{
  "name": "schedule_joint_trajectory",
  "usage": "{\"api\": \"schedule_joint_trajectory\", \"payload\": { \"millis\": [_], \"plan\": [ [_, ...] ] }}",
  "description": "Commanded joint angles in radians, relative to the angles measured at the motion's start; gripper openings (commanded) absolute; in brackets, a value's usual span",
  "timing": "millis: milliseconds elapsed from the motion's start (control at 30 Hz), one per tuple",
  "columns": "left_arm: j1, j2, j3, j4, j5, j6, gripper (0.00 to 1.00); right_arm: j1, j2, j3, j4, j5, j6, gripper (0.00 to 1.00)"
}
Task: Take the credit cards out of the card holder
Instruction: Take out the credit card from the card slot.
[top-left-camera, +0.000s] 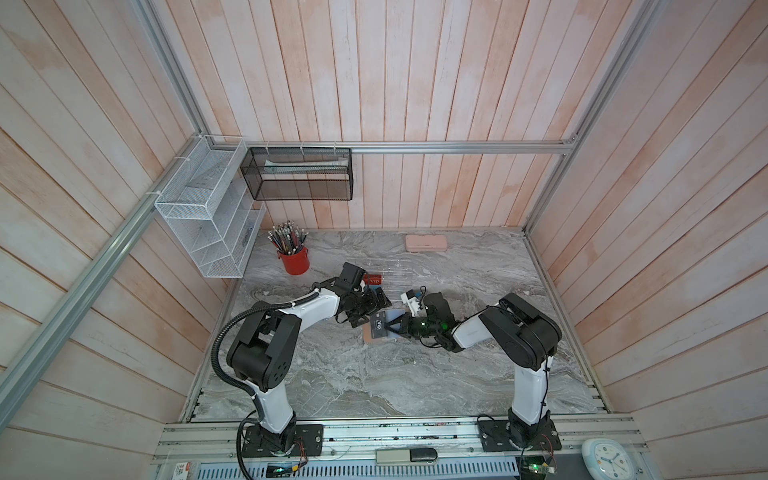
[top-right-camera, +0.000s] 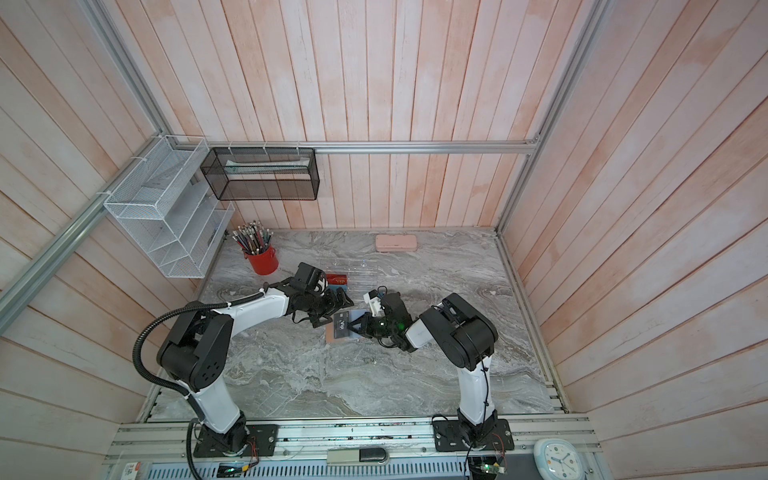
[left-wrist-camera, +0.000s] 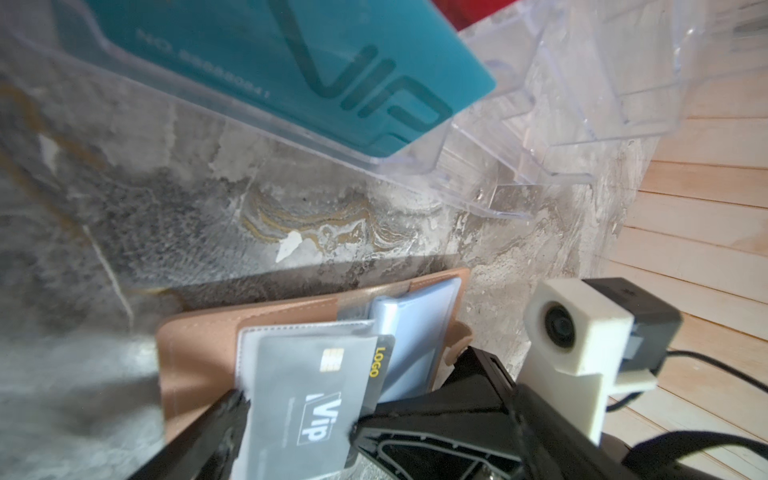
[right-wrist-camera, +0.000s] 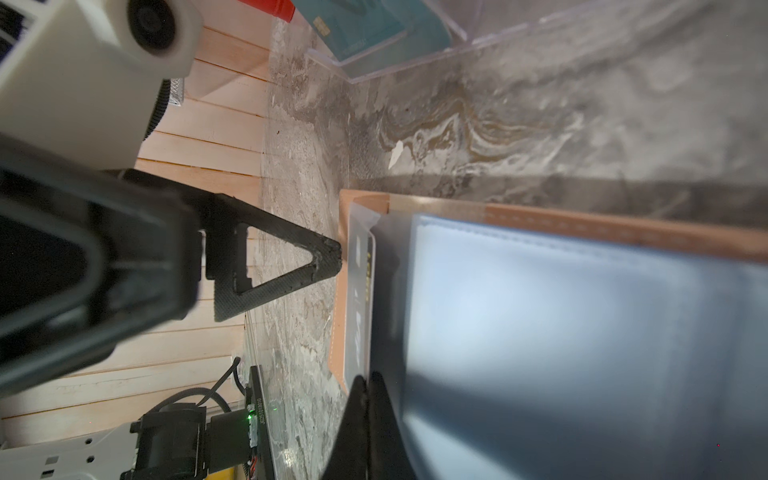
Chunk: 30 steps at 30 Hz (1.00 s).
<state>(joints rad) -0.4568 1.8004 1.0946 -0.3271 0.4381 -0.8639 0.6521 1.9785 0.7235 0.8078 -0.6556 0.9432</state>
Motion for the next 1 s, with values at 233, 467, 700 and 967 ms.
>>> {"api": "schedule_joint_trajectory", "payload": {
  "millis": [233, 467, 700, 967],
  "plan": [
    [-0.003, 0.041, -0.017, 0.025, 0.001, -0.007, 1.00, 0.008, 0.014, 0.005, -0.014, 0.010, -0.015, 0.00],
    [-0.014, 0.074, -0.018, -0.019, -0.059, 0.004, 1.00, 0.008, 0.006, 0.007, -0.035, 0.021, -0.025, 0.00],
    [-0.016, 0.102, -0.043, -0.013, -0.069, 0.001, 1.00, 0.009, -0.007, 0.025, -0.079, 0.029, -0.053, 0.01],
    [-0.016, 0.114, -0.039, -0.023, -0.077, 0.007, 1.00, 0.002, -0.018, 0.015, -0.074, 0.037, -0.055, 0.01]
  ]
}}
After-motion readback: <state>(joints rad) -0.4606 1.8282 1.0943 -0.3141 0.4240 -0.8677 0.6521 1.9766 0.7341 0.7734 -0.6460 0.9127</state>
